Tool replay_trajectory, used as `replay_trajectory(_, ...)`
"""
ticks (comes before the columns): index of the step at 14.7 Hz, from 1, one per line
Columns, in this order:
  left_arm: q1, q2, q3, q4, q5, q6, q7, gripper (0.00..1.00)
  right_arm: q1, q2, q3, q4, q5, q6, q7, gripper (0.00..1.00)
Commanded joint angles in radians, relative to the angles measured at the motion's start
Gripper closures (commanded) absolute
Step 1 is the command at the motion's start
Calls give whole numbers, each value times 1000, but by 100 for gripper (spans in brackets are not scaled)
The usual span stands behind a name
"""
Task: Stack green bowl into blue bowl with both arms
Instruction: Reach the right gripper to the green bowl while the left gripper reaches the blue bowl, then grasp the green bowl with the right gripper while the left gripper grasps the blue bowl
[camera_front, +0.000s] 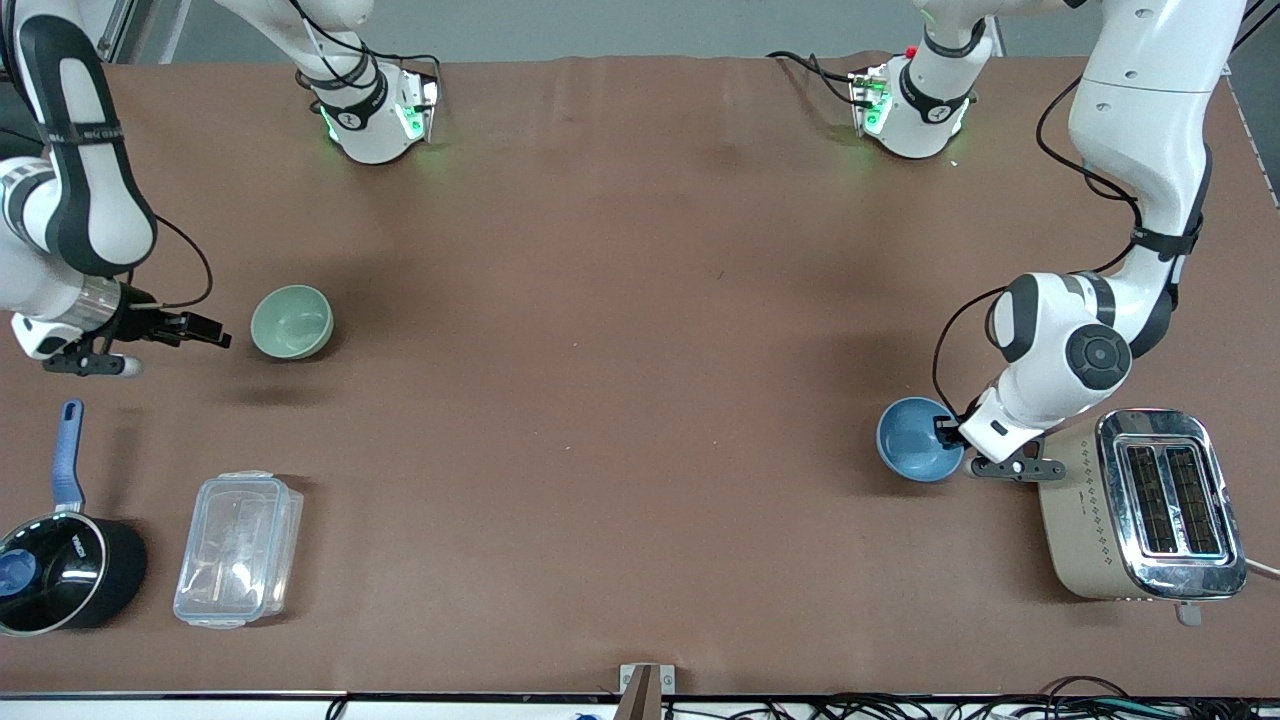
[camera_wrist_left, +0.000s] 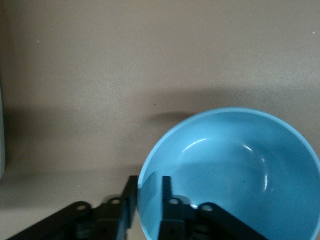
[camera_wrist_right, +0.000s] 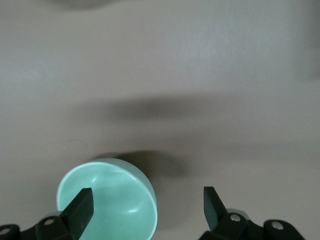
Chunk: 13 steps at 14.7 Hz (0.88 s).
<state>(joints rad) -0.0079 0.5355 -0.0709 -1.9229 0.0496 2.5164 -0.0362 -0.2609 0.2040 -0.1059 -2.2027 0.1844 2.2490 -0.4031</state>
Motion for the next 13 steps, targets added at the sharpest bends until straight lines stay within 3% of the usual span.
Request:
replay_trajectory(1, 0, -12, -4, -4, 15, 2, -16, 99, -46, 69, 14, -22, 107, 18, -104, 3)
replay_trajectory(4, -6, -75, -33, -10, 15, -95, -63, 100, -87, 130, 14, -22, 214, 17, -233, 3)
replay_trajectory(7, -6, -137, -146, 2, 13, -211, -218, 100, -84, 140, 14, -38, 273, 15, -260, 3)
replay_trajectory(8, -7, -140, -192, 5, 13, -217, -287, 100, -84, 140, 14, -40, 279, 15, -260, 8)
replay_trajectory(10, -18, -129, -277, 16, 15, -217, -433, 100, -81, 138, 14, -40, 280, 17, -261, 60)
replay_trajectory(11, -42, -115, -302, 28, 15, -215, -497, 100, -80, 138, 15, -40, 283, 15, -261, 76)
replay_trajectory(13, -134, -77, -308, 68, 15, -214, -614, 100, -75, 137, 14, -41, 283, 9, -260, 90)
